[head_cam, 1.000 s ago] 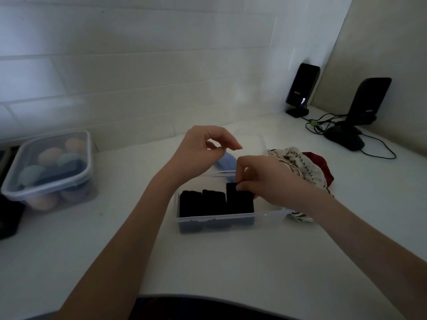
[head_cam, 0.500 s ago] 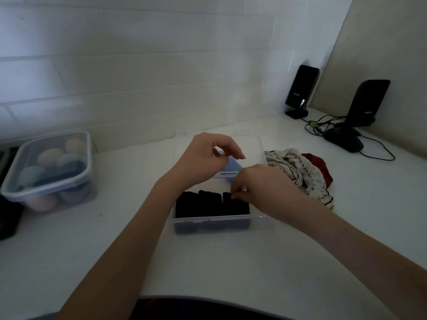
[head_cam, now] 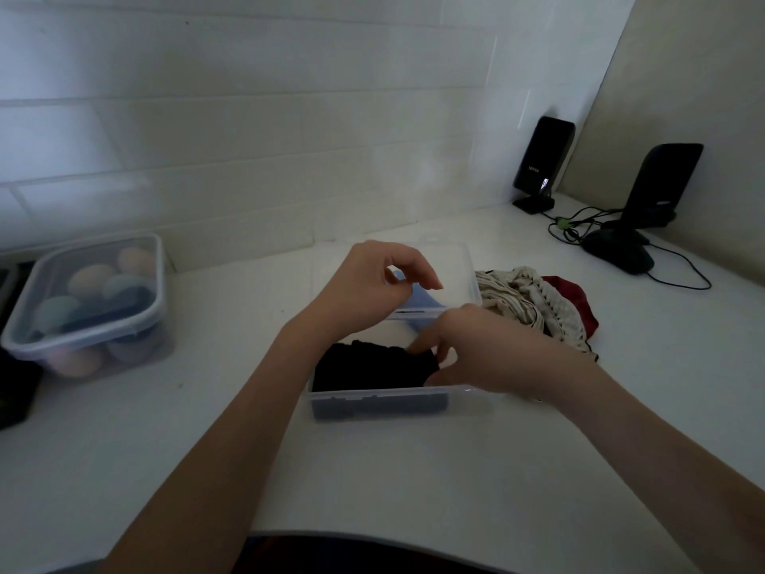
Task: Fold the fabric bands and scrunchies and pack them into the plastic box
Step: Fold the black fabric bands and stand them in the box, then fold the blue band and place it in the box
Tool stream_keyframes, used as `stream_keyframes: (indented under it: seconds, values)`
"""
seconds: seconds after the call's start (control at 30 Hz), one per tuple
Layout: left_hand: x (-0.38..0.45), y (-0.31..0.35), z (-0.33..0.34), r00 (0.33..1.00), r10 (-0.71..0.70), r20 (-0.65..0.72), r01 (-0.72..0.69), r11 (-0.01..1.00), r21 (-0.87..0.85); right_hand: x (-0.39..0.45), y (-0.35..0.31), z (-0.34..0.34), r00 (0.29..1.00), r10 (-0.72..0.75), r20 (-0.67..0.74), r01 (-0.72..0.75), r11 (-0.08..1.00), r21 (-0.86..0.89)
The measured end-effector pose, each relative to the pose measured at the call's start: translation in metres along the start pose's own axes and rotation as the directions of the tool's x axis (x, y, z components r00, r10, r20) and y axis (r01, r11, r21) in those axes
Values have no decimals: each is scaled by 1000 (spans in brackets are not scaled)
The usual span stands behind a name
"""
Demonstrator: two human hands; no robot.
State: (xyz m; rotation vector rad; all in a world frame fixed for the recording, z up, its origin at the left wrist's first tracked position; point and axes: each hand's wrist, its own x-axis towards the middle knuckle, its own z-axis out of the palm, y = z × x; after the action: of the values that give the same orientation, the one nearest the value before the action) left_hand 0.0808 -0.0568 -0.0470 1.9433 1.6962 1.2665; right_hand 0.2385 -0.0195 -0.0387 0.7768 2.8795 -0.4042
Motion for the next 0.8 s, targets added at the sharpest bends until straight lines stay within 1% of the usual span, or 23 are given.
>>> stream_keyframes:
  seconds: [0.1, 0.2, 0.27, 0.3, 0.33, 0.37, 0.4, 0.43, 0.47, 0.5, 0.53, 0.57, 0.6, 0.63, 0.67, 0.73, 0.77, 0.8]
  values:
    - [0, 0, 0, 1000, -4, -8, 4, 1000, -4, 0, -6, -4, 1000, 10, -13, -12, 983, -185]
    - [0, 0, -2, 1000, -10, -19, 10, 1000, -12, 2, -6, -7, 1000, -11, 22, 15, 975, -220]
    - [-1, 0, -3, 1000, -11, -22, 11, 1000, -14, 1, -4, -11, 997, -20, 75, 32, 987, -155]
    - [-1, -1, -3, 1000, -11, -24, 10, 1000, -14, 0, -2, -15, 995, -24, 94, 31, 997, -69]
    - [-1, -1, -3, 1000, -12, -29, 11, 1000, -15, -2, 1, -20, 997, -23, 75, 19, 999, 49]
    - [0, -2, -3, 999, -16, -38, 15, 1000, -17, -6, 5, -27, 1000, -16, 1, 15, 985, 172]
    - [0, -2, -3, 999, -22, -49, 21, 1000, -22, -9, 11, -35, 993, 5, -119, 30, 956, 292]
    - [0, -2, -3, 998, -31, -61, 29, 999, -28, -13, 19, -44, 965, 50, -258, 60, 914, 402]
    - [0, -2, -4, 997, -40, -72, 38, 999, -34, -15, 29, -51, 914, 120, -387, 94, 866, 491]
    - [0, -2, -4, 996, -48, -80, 45, 998, -38, -15, 41, -55, 851, 195, -487, 118, 834, 539]
    - [0, -2, -4, 995, -53, -87, 49, 998, -42, -13, 54, -56, 799, 248, -548, 115, 831, 545]
    - [0, -1, -4, 994, -54, -93, 50, 998, -47, -7, 66, -53, 776, 278, -566, 78, 848, 524]
    - [0, -1, -4, 994, -54, -98, 49, 997, -51, -1, 76, -48, 787, 283, -549, 33, 868, 495]
    - [0, -1, -5, 993, -54, -101, 49, 998, -51, 6, 85, -41, 823, 259, -505, 0, 890, 455]
    - [0, -1, -5, 993, -53, -103, 48, 998, -49, 11, 90, -32, 871, 206, -447, 1, 908, 420]
    - [0, -1, -5, 992, -49, -114, 45, 998, -43, 17, 93, -16, 941, 69, -331, 70, 918, 391]
    - [0, -2, -6, 991, -49, -124, 44, 998, -41, 19, 94, -9, 953, 23, -301, 106, 909, 404]
    - [0, -2, -6, 989, -49, -136, 44, 998, -43, 21, 96, -2, 954, 17, -299, 125, 885, 448]
